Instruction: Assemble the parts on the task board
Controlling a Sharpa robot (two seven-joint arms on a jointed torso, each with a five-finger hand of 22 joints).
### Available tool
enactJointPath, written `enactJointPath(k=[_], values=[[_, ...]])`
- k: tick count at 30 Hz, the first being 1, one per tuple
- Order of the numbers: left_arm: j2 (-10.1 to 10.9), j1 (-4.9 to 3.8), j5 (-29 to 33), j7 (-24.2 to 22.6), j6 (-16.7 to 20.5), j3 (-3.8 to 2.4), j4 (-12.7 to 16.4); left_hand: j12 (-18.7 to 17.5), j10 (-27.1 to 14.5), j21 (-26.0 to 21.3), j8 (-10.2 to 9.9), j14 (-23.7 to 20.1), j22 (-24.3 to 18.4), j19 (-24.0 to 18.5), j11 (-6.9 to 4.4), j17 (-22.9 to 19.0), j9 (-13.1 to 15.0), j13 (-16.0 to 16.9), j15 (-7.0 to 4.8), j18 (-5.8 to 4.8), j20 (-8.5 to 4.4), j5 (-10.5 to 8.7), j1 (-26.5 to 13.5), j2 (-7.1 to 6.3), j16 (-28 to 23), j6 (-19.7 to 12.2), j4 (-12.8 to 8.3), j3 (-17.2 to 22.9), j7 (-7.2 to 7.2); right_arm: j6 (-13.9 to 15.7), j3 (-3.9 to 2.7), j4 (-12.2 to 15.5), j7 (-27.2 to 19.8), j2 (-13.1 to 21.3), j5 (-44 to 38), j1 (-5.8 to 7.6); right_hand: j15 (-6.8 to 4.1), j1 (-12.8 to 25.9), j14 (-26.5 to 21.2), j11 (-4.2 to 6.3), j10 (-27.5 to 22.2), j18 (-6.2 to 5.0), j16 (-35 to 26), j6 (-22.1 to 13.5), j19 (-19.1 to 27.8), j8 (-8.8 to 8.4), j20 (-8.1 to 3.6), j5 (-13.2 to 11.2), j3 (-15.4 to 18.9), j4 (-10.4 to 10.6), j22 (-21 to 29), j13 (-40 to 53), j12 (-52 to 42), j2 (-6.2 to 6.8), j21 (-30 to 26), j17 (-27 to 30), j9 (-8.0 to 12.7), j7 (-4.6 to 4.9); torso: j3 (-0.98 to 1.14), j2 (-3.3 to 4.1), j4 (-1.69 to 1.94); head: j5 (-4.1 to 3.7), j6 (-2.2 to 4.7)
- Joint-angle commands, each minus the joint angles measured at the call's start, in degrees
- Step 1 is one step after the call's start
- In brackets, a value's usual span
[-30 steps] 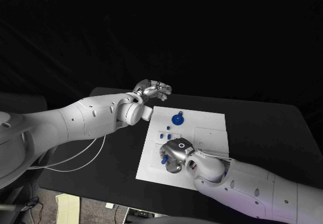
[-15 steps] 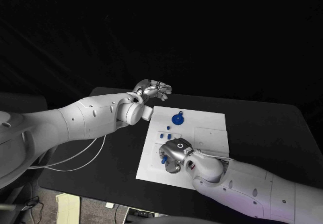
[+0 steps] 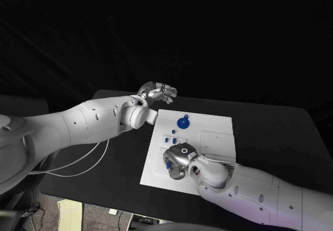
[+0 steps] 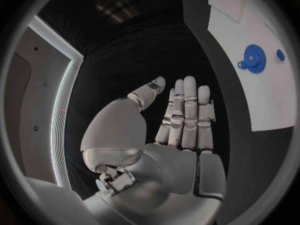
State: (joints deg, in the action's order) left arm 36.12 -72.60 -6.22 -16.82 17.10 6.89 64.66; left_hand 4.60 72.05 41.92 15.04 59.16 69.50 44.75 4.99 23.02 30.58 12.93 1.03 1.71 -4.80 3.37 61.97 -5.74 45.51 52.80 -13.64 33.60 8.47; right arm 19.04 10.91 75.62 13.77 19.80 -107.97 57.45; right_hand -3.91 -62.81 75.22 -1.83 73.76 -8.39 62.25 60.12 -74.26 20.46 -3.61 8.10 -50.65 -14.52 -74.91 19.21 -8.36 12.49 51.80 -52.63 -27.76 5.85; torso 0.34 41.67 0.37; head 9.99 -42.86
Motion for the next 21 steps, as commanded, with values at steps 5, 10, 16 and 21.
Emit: enactJointPath(k=[5, 10, 16, 21], values=[[-0.1, -0.08, 0.3, -0.4, -0.7, -0.05, 0.2, 0.0, 0.1, -0.3, 0.4, 0.5, 0.1, 0.1, 0.37, 0.1, -0.1, -0.1, 0.02, 0.99, 0.20, -0.12, -0.2, 0.09, -0.4, -0.2, 0.3, -0.1, 0.08, -1.1, 0.43, -0.2, -0.5, 0.0, 1.3, -0.27, 0.57, 2.5, -0.6, -1.27, -1.3, -6.61, -0.2, -2.2, 0.7, -1.27, 0.01, -0.8, 3.1, 0.8, -0.9, -0.4, 1.3, 2.19, -0.1, 0.2, 0.4, 1.01, 0.04, -0.01, -0.05, 0.03, -0.04], [-0.1, -0.08, 0.3, -0.4, -0.7, -0.05, 0.2, 0.0, 0.1, -0.4, 0.4, 0.5, 0.1, 0.1, 0.37, 0.1, -0.1, -0.1, 0.02, 0.99, 0.21, -0.12, -0.2, 0.06, -0.4, -0.2, 0.3, -0.1, 0.08, 0.1, 0.44, -0.3, -0.4, 0.0, 2.0, -0.26, 1.24, 2.6, -0.9, -1.98, -3.4, -6.61, -0.2, -4.2, 1.0, -2.34, -0.04, -1.7, 4.8, 1.0, -0.8, -0.8, 2.4, 3.18, -0.3, 0.3, 0.7, 1.85, 0.04, 0.00, -0.07, 0.03, -0.04], [0.0, -0.08, 0.3, -0.3, -0.7, -0.05, 0.2, 0.0, 0.1, -0.4, 0.4, 0.5, 0.1, 0.1, 0.38, 0.2, -0.1, -0.1, 0.03, 0.99, 0.21, -0.13, -0.2, 0.06, -0.4, -0.2, 0.3, -0.1, 0.09, 1.2, 0.45, -0.4, -0.3, 0.2, 2.3, -0.26, 1.69, 2.0, -1.0, -2.44, -4.4, -6.61, -0.1, -6.3, 1.1, -3.38, 0.01, -1.7, 5.5, 1.2, -0.8, -0.9, 2.9, 3.78, -0.5, 0.3, 1.1, 2.77, 0.06, -0.01, -0.04, 0.00, -0.05], [0.0, -0.08, 0.3, -0.3, -0.7, -0.05, 0.2, 0.0, 0.1, -0.4, 0.3, 0.5, 0.1, 0.1, 0.39, 0.2, -0.1, -0.1, 0.03, 0.99, 0.21, -0.13, -0.2, 0.03, -0.5, -0.3, 0.3, -0.1, 0.11, 2.8, 0.44, -0.1, -0.1, 0.7, 2.8, -0.25, 2.17, 1.8, -1.4, -2.93, -5.9, -6.61, -0.2, -7.9, 1.6, -4.14, 0.12, -1.8, 6.1, 1.0, -0.8, -1.2, 3.6, 4.24, -0.9, 0.4, 1.4, 3.42, 0.04, -0.01, -0.04, -0.05, 0.02]])
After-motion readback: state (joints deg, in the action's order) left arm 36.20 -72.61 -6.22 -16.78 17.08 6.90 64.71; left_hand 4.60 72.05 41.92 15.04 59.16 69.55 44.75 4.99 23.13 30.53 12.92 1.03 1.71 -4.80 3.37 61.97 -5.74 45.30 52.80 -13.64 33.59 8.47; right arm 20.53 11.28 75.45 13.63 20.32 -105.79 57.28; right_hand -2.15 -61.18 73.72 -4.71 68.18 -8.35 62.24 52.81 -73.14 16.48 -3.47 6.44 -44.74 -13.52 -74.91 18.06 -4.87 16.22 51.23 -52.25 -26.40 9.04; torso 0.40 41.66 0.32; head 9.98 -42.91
